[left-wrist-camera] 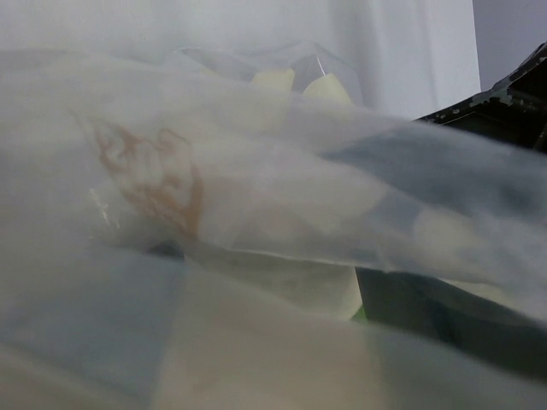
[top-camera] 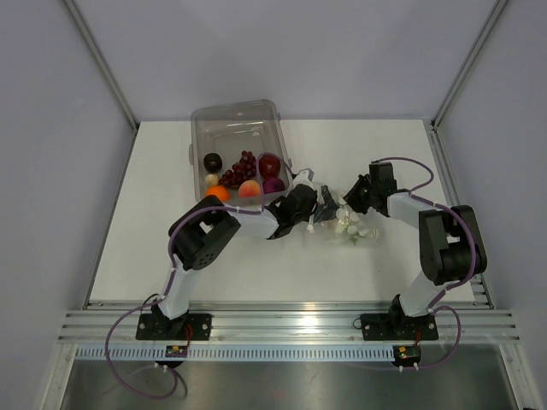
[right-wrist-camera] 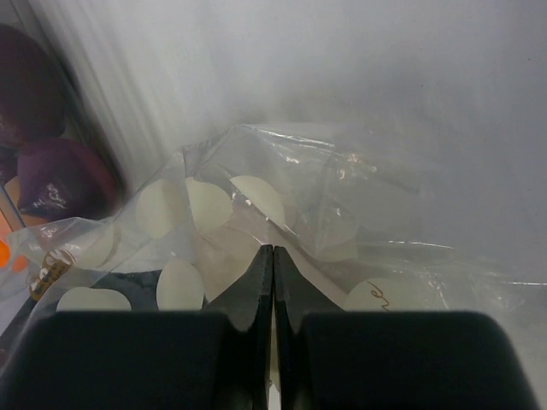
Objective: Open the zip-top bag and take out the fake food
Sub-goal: Pick up the fake fruit from the zipper food storage bag.
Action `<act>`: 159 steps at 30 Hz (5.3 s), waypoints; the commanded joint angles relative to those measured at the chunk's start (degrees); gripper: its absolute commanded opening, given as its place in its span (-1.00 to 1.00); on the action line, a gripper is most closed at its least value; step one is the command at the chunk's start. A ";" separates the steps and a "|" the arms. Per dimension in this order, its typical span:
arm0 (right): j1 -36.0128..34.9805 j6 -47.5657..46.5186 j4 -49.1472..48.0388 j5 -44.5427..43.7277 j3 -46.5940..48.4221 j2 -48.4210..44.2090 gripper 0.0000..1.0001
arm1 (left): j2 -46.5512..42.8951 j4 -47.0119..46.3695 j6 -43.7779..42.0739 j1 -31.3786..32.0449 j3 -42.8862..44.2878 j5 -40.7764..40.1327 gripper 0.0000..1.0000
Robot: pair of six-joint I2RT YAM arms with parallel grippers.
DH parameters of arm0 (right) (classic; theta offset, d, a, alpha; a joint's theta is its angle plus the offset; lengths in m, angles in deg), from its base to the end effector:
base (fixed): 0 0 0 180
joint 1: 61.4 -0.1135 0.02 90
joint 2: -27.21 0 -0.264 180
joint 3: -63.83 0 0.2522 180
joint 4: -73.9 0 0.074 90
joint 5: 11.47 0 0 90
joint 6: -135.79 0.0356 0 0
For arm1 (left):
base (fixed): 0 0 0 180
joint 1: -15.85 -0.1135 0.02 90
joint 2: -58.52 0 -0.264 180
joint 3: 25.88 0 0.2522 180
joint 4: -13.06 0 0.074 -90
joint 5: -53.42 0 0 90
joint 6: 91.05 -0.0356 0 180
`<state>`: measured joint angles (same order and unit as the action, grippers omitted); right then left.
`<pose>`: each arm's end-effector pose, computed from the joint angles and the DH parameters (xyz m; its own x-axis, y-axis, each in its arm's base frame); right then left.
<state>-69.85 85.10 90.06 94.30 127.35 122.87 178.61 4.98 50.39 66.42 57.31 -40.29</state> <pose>0.3266 0.0583 0.1612 -0.7743 0.5013 -0.3862 0.2201 0.7855 0.5784 0.2876 -0.3461 0.1377 -0.7654 -0.2978 -0.5705 0.2186 0.7135 -0.6657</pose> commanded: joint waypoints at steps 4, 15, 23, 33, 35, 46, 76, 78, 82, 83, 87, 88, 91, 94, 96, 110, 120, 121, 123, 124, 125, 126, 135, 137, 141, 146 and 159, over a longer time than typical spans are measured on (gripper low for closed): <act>0.36 0.51 -3.97 4.35 -1.07 -0.47 -0.97 | 1.98 1.72 0.15 0.32 3.96 -1.39 0.66; 0.36 0.68 -4.07 4.80 -1.24 -0.29 -1.00 | 2.17 0.05 0.50 0.32 2.91 -1.04 0.03; 0.27 0.24 0.68 -3.02 -0.45 -2.66 -0.68 | -0.91 -5.14 -0.11 0.32 -1.49 -0.95 -0.15; 0.36 -2.57 6.66 -13.66 -2.21 -13.21 0.10 | -2.32 -5.66 -0.73 0.23 -2.54 -1.74 -0.22; 0.27 -2.75 8.06 -14.27 -2.03 -12.95 0.28 | -2.41 -6.19 -0.99 0.23 -2.63 -1.66 -0.25; 0.27 -3.10 11.49 -17.18 -4.14 -18.74 0.57 | -4.25 -6.80 -0.29 -0.12 -4.48 -2.97 -0.30; 0.27 0.42 1.65 -5.93 -7.04 -5.31 -1.00 | -7.77 -8.83 -0.02 -0.64 -6.06 -1.48 -0.33; 0.27 0.77 1.74 -6.80 -6.96 -5.48 -1.00 | -8.38 -8.04 -0.29 -0.73 -6.23 -1.66 -0.34; 0.27 1.38 2.44 -9.79 -7.48 -7.23 -1.00 | -10.58 -7.34 -1.08 -0.82 -7.55 -2.18 -0.37; 0.27 1.56 2.61 -10.58 -7.74 -8.20 -1.00 | -11.54 -6.72 -1.43 -0.82 -7.47 -2.71 -0.36; 0.36 2.26 3.06 -13.57 -8.45 -10.31 -1.00 | -13.56 -0.68 -3.01 -0.91 -6.50 -4.20 -0.36; 0.36 2.44 3.32 -13.92 -8.45 -10.66 -1.00 | -13.92 1.17 -3.10 -0.91 -6.06 -4.81 -0.37; 0.36 2.79 3.84 -15.42 -8.71 -12.16 -1.00 | -15.06 6.81 -3.54 -1.08 -4.83 -7.10 -0.38; 0.36 3.40 4.20 -18.31 -9.33 -14.18 -1.00 | -16.37 8.22 -3.63 -2.22 -5.44 -7.20 -0.38; 0.36 3.84 4.29 -19.28 -9.68 -14.79 -1.00 | -16.82 8.92 -3.63 -2.92 -5.44 -6.05 -0.38; 0.27 -3.00 7.27 -13.42 -13.90 -36.06 0.60 | -9.71 9.89 -5.20 -4.24 2.18 -4.21 -0.39; 0.10 -6.26 5.69 -2.32 -20.04 -48.37 0.86 | -3.03 13.58 -5.65 -5.48 10.37 -2.36 -0.40; 0.19 -6.52 5.52 -1.97 -20.22 -48.63 0.86 | -2.85 13.58 -5.56 -5.48 10.81 -2.10 -0.40; -0.08 -6.88 4.73 -1.27 -20.49 -48.37 0.85 | -2.41 13.94 -5.56 -5.57 11.43 -2.10 -0.40; -0.25 -6.88 4.20 -0.92 -20.75 -47.41 0.84 | -2.23 14.02 -5.56 -5.57 11.69 -2.18 -0.40; -0.78 -6.97 3.15 -0.13 -20.75 -46.80 0.84 | -2.14 13.85 -5.47 -5.57 11.61 -2.18 -0.40; -1.30 -7.05 2.71 0.05 -20.75 -46.09 0.83 | -2.14 13.85 -5.39 -5.65 11.69 -2.18 -0.40; -9.04 -9.69 2.44 -7.24 -17.77 -38.36 0.73 | -1.35 14.55 -5.30 -5.57 12.75 -1.39 -0.41; -9.13 -9.78 2.79 -8.12 -17.33 -36.86 0.68 | -1.79 13.76 -4.95 -5.57 11.88 -1.31 -0.42; -9.31 -9.34 2.44 -7.68 -16.71 -34.58 0.45 | -1.79 13.32 -4.77 -5.57 11.61 -0.69 -0.43; -9.31 -8.90 2.97 -9.00 -16.45 -33.87 -0.44 | -1.97 12.97 -4.77 -5.57 11.52 0.01 -0.45; -9.31 -5.21 5.69 -14.97 -14.69 -29.30 -1.00 | -6.89 10.07 -1.08 -6.88 6.25 0.98 -0.48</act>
<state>-78.68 78.32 94.89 82.85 110.10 92.66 176.32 18.36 47.90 60.12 64.90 -39.39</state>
